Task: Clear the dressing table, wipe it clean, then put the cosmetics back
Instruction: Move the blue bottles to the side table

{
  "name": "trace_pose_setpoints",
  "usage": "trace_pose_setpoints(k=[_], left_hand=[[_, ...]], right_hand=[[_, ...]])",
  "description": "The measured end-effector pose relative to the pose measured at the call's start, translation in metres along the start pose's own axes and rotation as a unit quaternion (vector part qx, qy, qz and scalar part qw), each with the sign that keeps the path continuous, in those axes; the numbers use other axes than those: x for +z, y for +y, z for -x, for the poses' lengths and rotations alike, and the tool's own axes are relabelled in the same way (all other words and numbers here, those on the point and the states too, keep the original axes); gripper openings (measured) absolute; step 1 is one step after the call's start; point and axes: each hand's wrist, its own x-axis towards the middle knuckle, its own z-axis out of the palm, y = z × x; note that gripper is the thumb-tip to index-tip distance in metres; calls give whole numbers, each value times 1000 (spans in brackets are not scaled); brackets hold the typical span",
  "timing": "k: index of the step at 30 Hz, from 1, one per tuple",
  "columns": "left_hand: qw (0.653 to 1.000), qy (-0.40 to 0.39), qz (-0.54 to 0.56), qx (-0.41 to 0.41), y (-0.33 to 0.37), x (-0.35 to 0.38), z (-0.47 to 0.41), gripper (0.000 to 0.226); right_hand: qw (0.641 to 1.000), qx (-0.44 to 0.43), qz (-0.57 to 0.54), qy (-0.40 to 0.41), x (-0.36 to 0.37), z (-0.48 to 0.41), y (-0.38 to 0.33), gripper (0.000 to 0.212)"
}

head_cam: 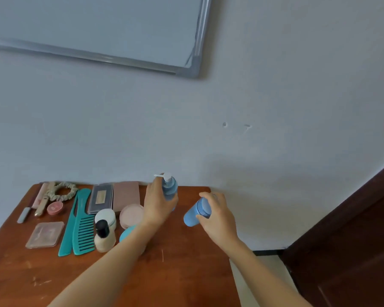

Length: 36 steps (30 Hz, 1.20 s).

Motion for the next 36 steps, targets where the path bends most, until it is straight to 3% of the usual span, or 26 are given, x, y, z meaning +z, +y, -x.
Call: trace_pose_setpoints(k=[7,18,26,32,36], left_hand=[[999,25,-6,-38,-44,3,-65,24],[999,10,-22,-36,-61,15,-79,23],[998,-33,-39,-40,-61,14,-76,45],[987,-87,-112,-79,-50,2,-68,75],[984,-90,-148,-43,-42,-8,-52,50]], right_hand=[[999,4,30,-30,34,-75,-14,53],[996,4,68,-62,62,-145,-27,58],[994,-3,83,-73,60,-139,-22,75],[993,13,109,-30,63,-92,-13,81],[993,22,103,-53,64,-56,-5,80]])
